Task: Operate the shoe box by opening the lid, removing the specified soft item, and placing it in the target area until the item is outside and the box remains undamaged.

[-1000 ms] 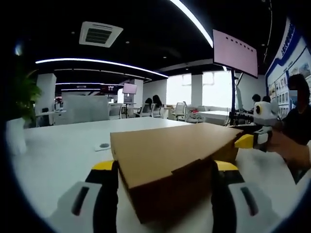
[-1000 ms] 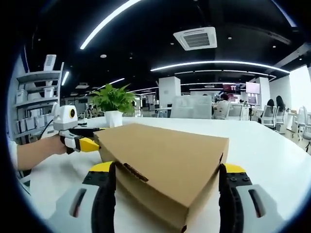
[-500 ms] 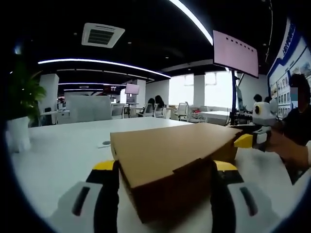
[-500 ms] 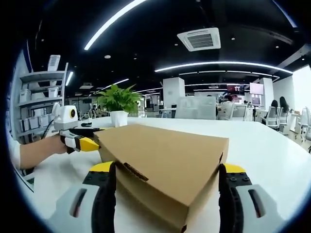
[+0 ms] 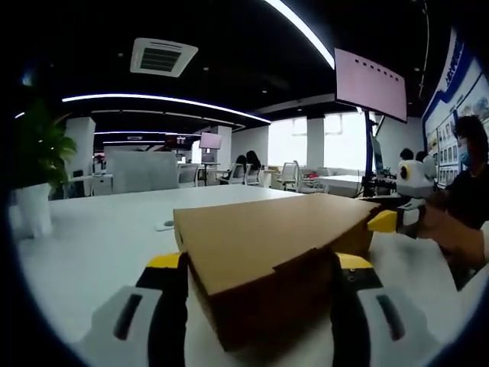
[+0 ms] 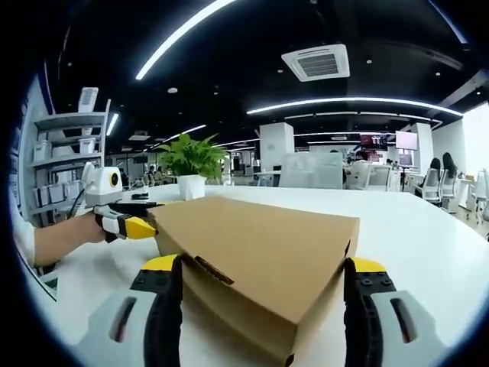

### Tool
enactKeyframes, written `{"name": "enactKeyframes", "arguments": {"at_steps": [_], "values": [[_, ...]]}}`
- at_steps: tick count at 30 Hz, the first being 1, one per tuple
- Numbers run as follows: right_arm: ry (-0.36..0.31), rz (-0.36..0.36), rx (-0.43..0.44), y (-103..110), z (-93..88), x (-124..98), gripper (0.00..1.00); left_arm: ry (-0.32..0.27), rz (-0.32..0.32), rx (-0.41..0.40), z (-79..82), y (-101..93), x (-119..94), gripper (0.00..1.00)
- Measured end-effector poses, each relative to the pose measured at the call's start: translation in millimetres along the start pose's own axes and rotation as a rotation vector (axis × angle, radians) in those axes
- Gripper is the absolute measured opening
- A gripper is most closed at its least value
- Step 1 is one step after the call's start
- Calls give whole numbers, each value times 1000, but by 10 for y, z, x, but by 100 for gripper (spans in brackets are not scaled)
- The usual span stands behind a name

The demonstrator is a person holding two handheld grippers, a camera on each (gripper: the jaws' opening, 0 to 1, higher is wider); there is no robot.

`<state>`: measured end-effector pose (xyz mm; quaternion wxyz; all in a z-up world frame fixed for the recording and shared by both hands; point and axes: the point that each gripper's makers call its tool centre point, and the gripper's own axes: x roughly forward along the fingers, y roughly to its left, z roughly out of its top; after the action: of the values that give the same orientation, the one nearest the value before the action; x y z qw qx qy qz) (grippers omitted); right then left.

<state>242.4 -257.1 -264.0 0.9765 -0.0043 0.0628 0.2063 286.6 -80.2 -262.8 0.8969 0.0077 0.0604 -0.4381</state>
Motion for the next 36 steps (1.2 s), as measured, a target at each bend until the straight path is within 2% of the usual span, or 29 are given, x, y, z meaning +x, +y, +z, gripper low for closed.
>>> {"name": "enactKeyframes", "arguments": {"at_steps": [18,36], "values": [[-19,27,-6,55,-8,-46,89,6,26,11,-31,-99,-123,77],[-8,60,-16,94,-26,-117,86,-2,65,11,-53,-208,-243,77]]}}
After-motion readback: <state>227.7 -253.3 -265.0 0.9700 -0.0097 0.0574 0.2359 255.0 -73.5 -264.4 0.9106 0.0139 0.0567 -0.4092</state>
